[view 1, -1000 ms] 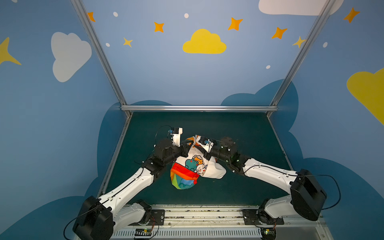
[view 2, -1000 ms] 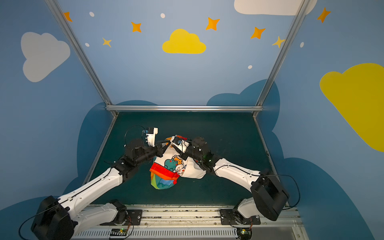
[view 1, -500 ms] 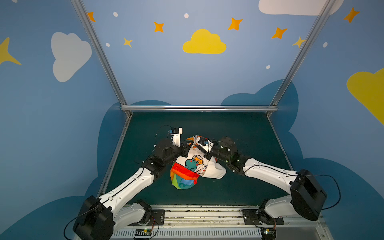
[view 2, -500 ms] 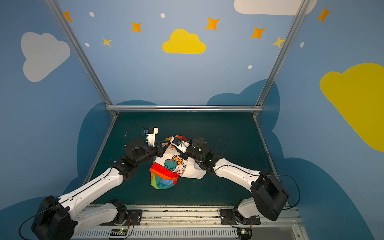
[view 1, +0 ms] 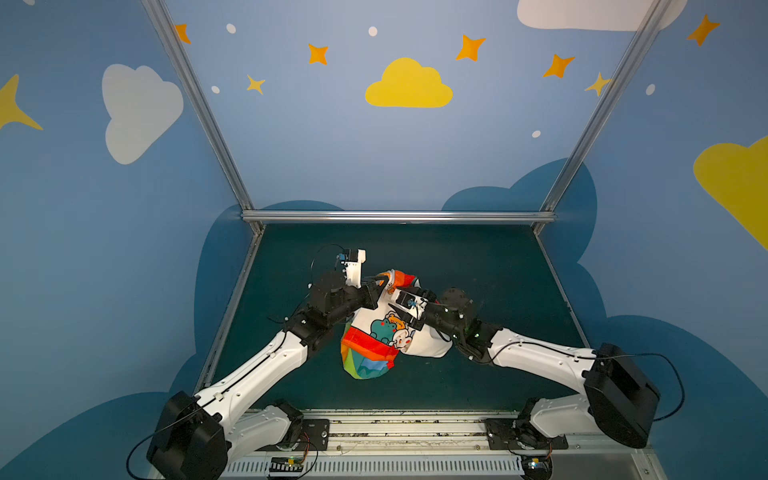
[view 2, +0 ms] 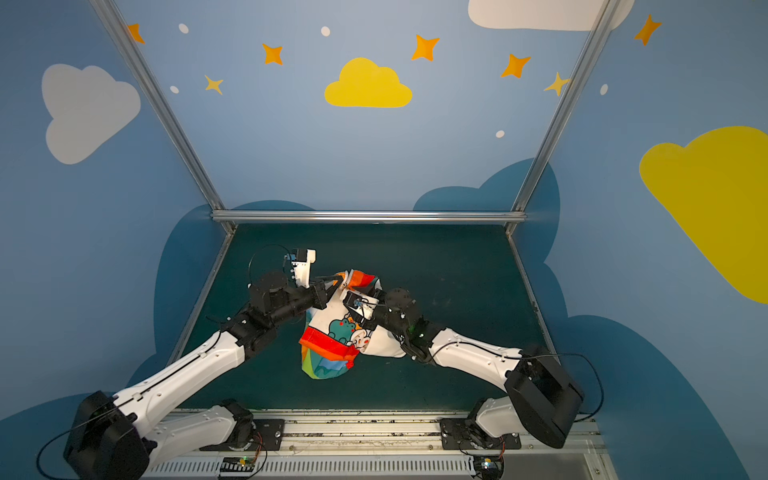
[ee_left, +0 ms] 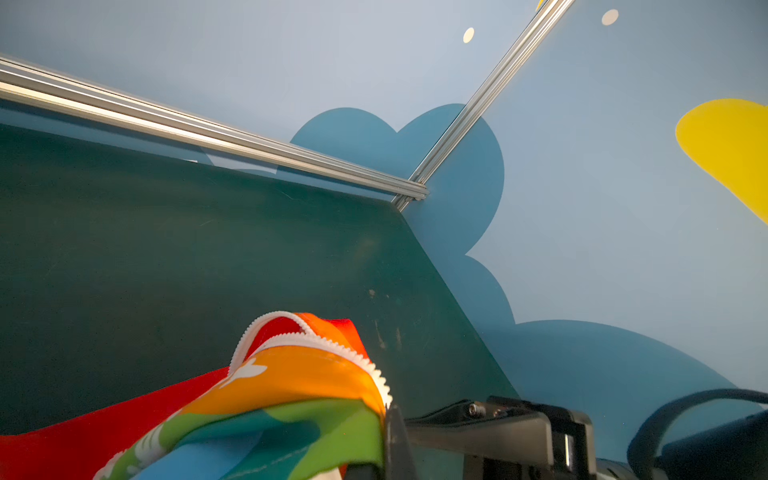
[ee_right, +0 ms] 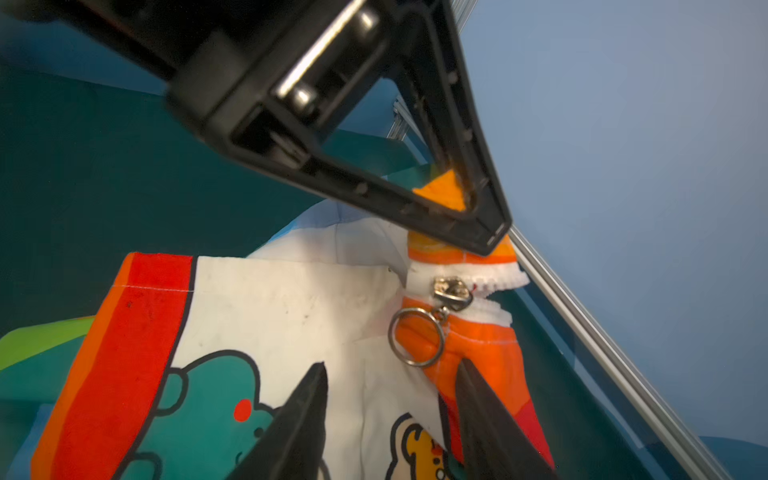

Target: Zip up the jacket

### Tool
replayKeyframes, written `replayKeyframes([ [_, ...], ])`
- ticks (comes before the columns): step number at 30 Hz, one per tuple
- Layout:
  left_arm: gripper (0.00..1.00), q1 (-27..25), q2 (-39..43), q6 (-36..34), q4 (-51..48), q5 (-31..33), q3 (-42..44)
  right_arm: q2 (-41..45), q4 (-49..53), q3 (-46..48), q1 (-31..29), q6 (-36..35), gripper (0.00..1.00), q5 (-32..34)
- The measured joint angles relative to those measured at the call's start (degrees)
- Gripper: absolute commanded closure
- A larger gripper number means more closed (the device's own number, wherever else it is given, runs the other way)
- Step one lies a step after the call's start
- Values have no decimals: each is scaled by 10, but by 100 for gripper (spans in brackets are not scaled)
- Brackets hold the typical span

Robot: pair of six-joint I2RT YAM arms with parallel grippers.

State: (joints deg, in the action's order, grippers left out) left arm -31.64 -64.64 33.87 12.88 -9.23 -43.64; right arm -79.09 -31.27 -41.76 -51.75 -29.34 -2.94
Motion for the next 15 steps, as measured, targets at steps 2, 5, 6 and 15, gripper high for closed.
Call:
replayKeyframes([
  [2, 97, 0, 0, 2, -4, 0, -3, -1, -13, 0, -2, -1, 42, 6],
  [5, 97, 0, 0, 4, -5, -1, -5, -8, -34, 0, -2, 0, 42, 12],
  [6, 97, 0, 0, 5, -5, -2, -5, -11, -40, 0, -2, 1, 42, 16],
  [15, 97, 0, 0, 12, -6, -2, -5, -40, -102, 0, -6, 21, 39, 43],
])
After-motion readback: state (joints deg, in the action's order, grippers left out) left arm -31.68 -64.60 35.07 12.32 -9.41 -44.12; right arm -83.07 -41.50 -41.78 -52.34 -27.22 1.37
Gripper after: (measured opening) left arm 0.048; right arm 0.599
